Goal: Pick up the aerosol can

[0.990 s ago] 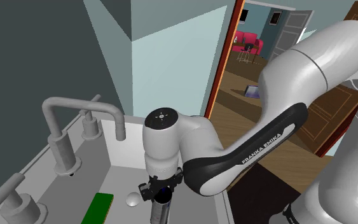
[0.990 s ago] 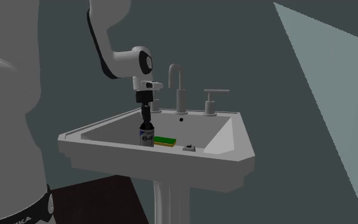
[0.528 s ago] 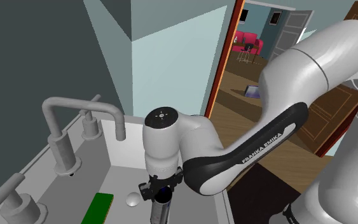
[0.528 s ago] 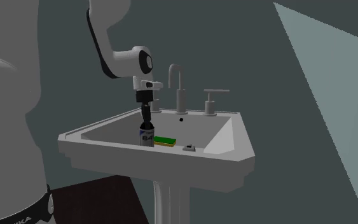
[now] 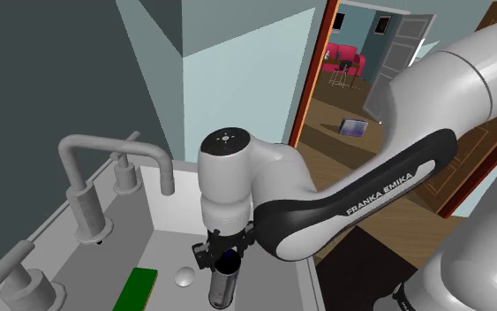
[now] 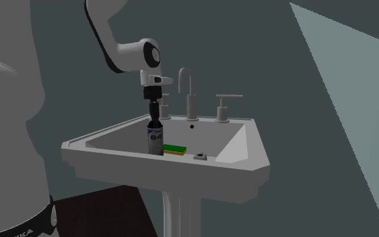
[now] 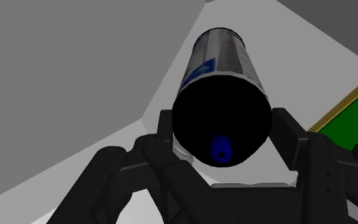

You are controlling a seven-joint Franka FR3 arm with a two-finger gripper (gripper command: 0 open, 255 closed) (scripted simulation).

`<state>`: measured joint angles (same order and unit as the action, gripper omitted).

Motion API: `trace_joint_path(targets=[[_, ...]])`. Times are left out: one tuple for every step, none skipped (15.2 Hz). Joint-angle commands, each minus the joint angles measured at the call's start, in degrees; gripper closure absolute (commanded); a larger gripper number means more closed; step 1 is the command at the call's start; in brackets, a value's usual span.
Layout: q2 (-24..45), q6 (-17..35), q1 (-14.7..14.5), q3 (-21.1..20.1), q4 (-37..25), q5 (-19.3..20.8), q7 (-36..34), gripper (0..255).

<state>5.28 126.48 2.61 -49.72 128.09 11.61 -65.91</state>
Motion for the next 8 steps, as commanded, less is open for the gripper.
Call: trace_joint_path(targets=[[-1.68,-1.35,0.36,-0.28,-0.44,-1.78,1.4,255],[-2.36,-2.02,0.46,-0.35,-0.73,-2.49,1.96,255],[-3.03,-2.69,0.55,-0.39,-1.04,-3.17,2.5,255],[-3.67,-3.37,0.63,-0.42,-1.36,-3.83,3.02,255],[-4.3,-4.06,0.68,-0.42,-1.69,-4.45,3.53,255],[-4.92,-4.76,0.74,-0.41,-2.04,-5.06,4.02,255],[-5.01,-4.87,0.73,-0.4,-2.09,-5.15,4.09,255],[-5.01,-4.87,0.73,-0.39,-2.09,-5.15,4.09,255]])
